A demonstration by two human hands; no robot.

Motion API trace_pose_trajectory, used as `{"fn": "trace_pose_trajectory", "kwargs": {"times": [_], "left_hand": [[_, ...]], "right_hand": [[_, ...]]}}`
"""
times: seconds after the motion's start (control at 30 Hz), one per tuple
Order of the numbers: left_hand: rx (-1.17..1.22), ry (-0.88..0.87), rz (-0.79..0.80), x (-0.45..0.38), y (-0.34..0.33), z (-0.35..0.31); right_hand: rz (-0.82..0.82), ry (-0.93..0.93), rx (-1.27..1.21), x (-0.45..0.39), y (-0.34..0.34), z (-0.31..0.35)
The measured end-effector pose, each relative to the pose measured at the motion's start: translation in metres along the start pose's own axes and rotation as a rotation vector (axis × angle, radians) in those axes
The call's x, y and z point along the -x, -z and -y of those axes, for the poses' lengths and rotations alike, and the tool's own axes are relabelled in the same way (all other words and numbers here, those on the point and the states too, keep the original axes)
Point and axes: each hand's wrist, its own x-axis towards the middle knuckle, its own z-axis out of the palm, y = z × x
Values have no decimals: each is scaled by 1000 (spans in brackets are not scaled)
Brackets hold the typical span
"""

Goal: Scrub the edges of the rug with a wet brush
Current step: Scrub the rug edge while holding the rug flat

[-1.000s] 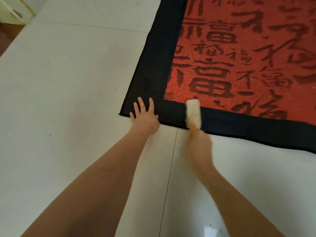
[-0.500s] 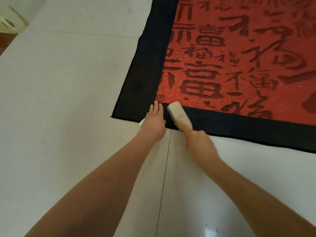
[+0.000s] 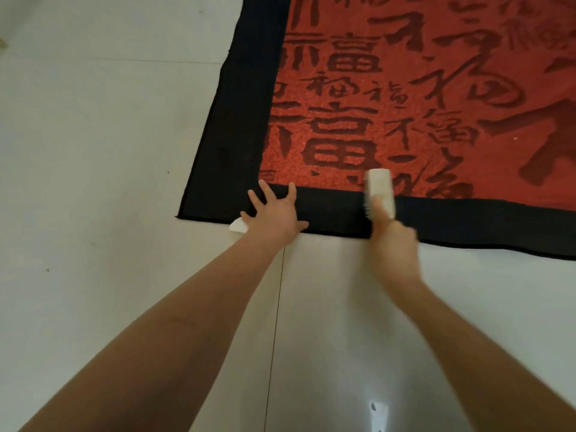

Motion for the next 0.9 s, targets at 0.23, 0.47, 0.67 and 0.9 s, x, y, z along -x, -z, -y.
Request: {"fn": "trace_pose_trajectory", "kwargs": {"times": [0.23, 0.47, 0.67, 0.9], "left_hand": [[-37, -49, 27, -2, 6, 8], [-178, -116, 4, -4, 11, -11], [-185, -160, 80, -1, 11, -22], [-191, -167, -37, -3, -3, -40]], "right_hand": [[133, 189, 250, -2, 2, -17], [154, 184, -50, 33, -27, 29], [11, 11, 135, -13, 20, -34], [121, 284, 162, -4, -1, -19]]}}
